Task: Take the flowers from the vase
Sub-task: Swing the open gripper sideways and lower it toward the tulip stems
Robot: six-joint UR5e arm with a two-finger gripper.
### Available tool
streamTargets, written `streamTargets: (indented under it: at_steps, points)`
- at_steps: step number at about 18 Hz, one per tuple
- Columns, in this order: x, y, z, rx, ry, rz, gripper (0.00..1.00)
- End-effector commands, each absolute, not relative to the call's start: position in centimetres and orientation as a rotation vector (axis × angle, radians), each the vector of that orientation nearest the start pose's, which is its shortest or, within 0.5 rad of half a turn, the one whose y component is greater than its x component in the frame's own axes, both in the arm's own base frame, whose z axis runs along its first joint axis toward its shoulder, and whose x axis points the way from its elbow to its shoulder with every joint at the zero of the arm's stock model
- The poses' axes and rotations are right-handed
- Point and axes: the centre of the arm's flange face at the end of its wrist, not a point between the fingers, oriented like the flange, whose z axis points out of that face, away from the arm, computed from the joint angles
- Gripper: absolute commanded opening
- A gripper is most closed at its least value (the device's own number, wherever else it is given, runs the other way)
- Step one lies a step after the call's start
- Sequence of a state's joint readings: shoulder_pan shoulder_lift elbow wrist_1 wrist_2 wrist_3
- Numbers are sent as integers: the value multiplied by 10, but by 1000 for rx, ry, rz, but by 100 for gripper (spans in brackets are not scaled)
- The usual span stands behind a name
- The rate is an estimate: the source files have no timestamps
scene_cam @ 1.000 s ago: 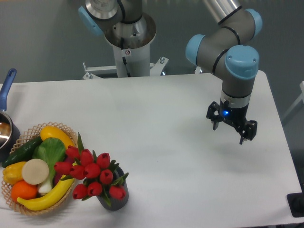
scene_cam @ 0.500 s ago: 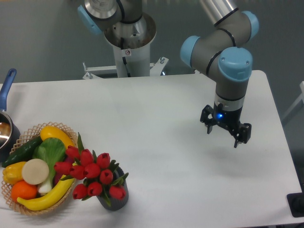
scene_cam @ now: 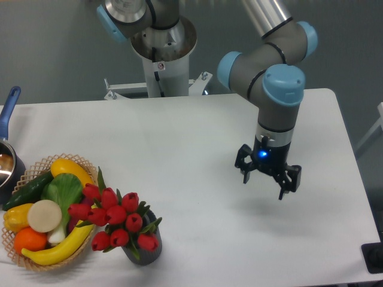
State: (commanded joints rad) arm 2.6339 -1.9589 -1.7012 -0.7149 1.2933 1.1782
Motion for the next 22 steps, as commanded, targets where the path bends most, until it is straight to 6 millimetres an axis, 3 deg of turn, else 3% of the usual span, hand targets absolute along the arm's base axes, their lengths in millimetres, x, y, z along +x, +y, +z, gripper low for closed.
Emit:
streamTargets:
  at_steps: [5,13,22]
  points:
    - [-455,465,310,-2582,135,107,100]
    - [-434,488,311,-2219,180,-215,100]
    - [-419,493,300,-1943,194,-428,100]
